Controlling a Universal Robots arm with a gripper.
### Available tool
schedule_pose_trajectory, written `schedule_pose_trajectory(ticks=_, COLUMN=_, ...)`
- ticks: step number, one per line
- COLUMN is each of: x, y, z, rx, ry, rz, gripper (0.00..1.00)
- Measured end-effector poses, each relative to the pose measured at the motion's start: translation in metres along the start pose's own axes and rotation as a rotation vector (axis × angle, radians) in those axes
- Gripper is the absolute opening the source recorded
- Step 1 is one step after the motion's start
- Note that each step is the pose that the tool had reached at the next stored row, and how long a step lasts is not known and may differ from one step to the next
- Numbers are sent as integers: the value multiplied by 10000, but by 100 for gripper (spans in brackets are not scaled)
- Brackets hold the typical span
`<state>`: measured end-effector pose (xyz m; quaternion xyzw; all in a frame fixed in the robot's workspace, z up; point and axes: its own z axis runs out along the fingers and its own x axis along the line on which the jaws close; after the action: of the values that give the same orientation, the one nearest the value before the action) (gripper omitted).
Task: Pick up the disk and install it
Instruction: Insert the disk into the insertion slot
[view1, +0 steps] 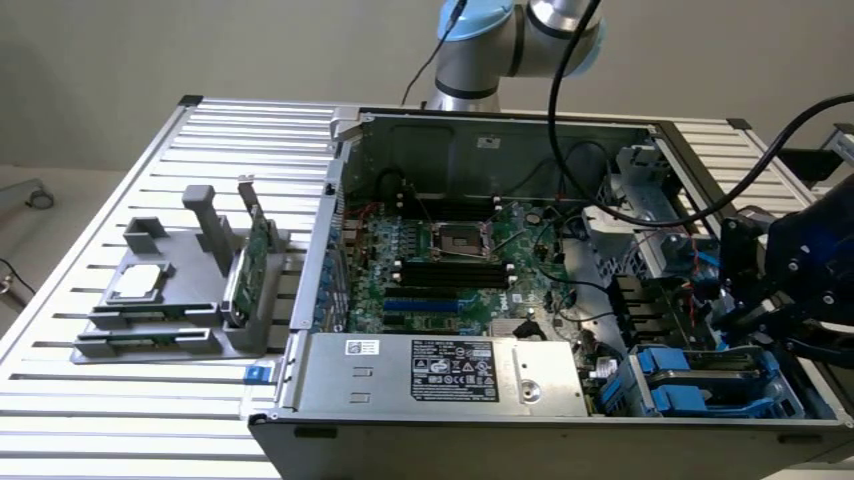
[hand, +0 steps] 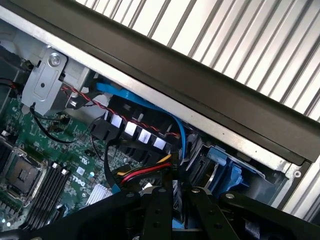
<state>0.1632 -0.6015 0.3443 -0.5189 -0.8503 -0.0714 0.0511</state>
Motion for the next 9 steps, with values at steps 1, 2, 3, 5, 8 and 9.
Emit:
schedule_pose_trajectory(ticks=1, x=3, y=-7, z=0, rx=13, ry=-39, rz=31, gripper=17)
schedule_pose_trajectory(ticks=2, x=7, y=-14, z=1, rx=29, ry=-81, rz=64, gripper=17)
schedule_pose_trajectory(ticks=3, x=11, y=-22, z=1, rx=44, ry=-125, rz=97, gripper=17)
schedule_pose_trajectory(ticks=5, x=18, y=-36, z=3, rx=83, ry=-223, rz=158, gripper=17)
schedule_pose_trajectory(ticks=8, x=21, y=-41, z=3, rx=143, ry=-389, rz=283, gripper=17)
schedule_pose_trajectory(ticks=9, x=21, y=-41, z=3, rx=157, ry=-438, rz=341, gripper=17)
